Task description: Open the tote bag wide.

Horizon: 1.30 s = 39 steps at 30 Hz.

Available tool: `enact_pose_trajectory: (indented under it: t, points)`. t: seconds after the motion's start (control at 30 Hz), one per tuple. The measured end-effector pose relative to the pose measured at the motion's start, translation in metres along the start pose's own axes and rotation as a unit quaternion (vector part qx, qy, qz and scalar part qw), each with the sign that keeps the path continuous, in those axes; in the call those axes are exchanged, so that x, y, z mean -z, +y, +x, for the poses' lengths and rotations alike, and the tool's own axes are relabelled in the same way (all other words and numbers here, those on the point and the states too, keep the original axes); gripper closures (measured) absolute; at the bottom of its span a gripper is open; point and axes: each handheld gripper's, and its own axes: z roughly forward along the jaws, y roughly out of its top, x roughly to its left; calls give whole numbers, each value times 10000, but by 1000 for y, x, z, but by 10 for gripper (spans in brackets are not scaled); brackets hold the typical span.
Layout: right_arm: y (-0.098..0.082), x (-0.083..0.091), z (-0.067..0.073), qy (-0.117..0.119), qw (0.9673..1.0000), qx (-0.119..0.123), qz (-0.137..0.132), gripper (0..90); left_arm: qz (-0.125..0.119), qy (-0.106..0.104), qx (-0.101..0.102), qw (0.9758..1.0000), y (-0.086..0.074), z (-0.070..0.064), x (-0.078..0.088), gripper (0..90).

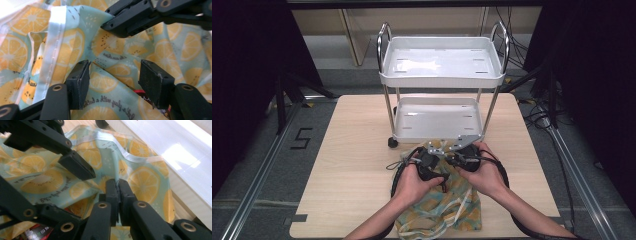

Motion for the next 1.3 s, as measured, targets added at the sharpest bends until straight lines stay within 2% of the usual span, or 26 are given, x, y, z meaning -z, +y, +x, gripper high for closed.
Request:
enact_pose_trajectory:
  t: [0.03,0.07,0.1,0.17,0.2,0.3,0.33,0.43,0.47,0.57,0.6,0.63,0.73,0.77,0.87,0.9,0.93,1.0,1.07,1.13,1.2,1.23,1.3]
  points:
    - [0,-1,1,27,10000,-12,-27,887,222,-34,-163,9996,1,3,1,408]
    - [0,-1,2,-27,10000,-15,-87,885,46,16,89,9999,0,1,-3,410]
    - [0,-2,2,-52,9999,67,-86,885,199,-14,62,9998,0,3,-3,416]
    - [1,0,3,41,10000,81,-31,884,236,-36,144,9996,-1,6,-3,445]
    - [1,0,3,-16,9999,104,-75,883,243,-59,218,9994,-1,6,-4,457]
    - [1,-1,3,18,9999,72,-104,879,177,-118,489,9986,-2,9,-5,521]
    - [1,-1,3,10,9999,61,-112,879,163,-111,523,9984,-2,10,-5,535]
    - [0,0,2,46,9999,118,-68,876,270,-84,460,9985,-2,11,-4,571]
    - [1,2,3,12,10000,28,6,875,274,-72,427,9987,-3,11,-4,586]
    - [0,3,4,-45,10000,-30,-23,874,330,-68,349,9988,-3,12,-3,645]
    - [0,2,3,-110,9999,13,-84,874,338,-75,327,9989,-3,12,-2,668]
    - [-1,3,1,-186,9997,129,-14,873,316,-58,330,9989,-3,11,-2,690]
    - [-1,4,2,-133,9998,96,73,872,325,-66,266,9991,-4,11,0,753]
    - [-1,2,2,-177,9998,97,-52,873,327,-6,227,9992,-4,12,1,774]
    - [-1,1,5,-138,9999,-15,-47,874,405,-3,224,9989,-8,15,4,843]
    - [-2,1,5,-94,9999,-15,-39,875,365,1,227,9991,-9,16,5,864]
    - [-2,2,5,-64,10000,-16,63,876,442,27,180,9989,-10,17,7,879]
    - [-3,-1,6,-81,10000,-26,0,882,428,-10,238,9988,-13,17,10,894]
    - [-4,-1,5,-154,9998,77,56,887,503,39,153,9986,-16,19,13,896]
    - [-4,-2,5,-199,9998,35,45,892,510,54,105,9986,-19,19,15,896]
    - [-3,-1,6,-76,9999,-36,114,893,475,27,124,9988,-22,19,17,897]
    - [-4,-3,7,-78,9999,-61,40,895,462,28,135,9988,-24,19,18,897]
    - [-4,-3,6,-71,9999,-39,71,896,471,48,93,9988,-25,20,19,897]
